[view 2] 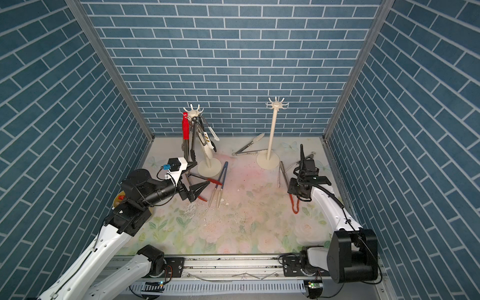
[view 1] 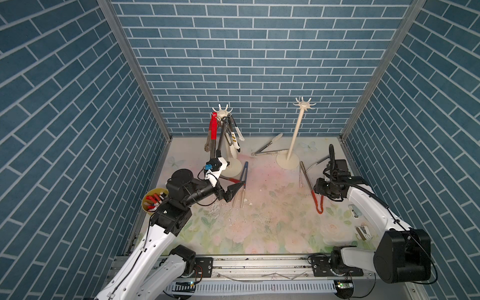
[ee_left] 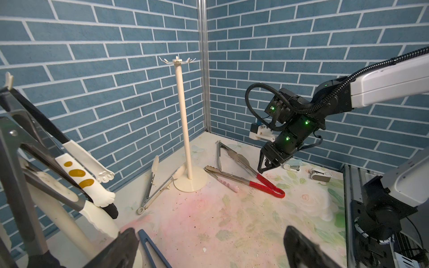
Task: Hang food tongs on kitchen utensil racks
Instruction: Pick up the food tongs from the center of the board.
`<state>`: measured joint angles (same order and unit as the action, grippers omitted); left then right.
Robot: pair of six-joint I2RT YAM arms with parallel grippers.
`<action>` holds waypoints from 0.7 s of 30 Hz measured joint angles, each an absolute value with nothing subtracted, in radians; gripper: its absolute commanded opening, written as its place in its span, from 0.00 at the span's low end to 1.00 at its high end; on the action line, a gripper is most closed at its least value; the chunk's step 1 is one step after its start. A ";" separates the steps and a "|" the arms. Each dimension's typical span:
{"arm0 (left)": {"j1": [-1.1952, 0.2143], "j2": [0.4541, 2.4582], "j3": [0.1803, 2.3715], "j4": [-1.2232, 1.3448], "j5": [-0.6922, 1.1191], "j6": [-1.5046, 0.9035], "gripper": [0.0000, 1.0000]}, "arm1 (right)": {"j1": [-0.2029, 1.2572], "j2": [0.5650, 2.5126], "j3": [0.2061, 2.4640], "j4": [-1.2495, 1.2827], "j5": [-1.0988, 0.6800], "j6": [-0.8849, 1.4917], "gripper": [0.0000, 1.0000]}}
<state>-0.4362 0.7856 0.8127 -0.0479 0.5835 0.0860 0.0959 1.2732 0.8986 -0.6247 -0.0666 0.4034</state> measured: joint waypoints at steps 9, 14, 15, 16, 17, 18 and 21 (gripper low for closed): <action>-0.453 0.785 0.759 -0.002 0.588 0.079 0.99 | -0.058 1.321 0.908 -0.586 -0.066 0.434 0.47; -0.453 0.785 0.733 0.017 0.603 0.074 0.99 | -0.107 1.382 0.960 -0.572 -0.054 0.442 0.47; -0.453 0.784 0.732 0.022 0.607 0.071 0.99 | -0.114 1.395 0.972 -0.567 -0.051 0.442 0.47; -0.454 0.782 0.730 0.028 0.611 0.070 0.99 | -0.122 1.412 0.986 -0.562 -0.048 0.442 0.47; -0.454 0.779 0.728 0.030 0.612 0.068 0.99 | -0.128 1.425 0.995 -0.558 -0.046 0.442 0.46; -0.454 0.774 0.726 0.034 0.615 0.067 0.99 | -0.136 1.444 1.009 -0.554 -0.041 0.442 0.46; -0.454 0.757 0.719 0.041 0.616 0.067 0.99 | -0.158 1.503 1.046 -0.538 -0.029 0.443 0.45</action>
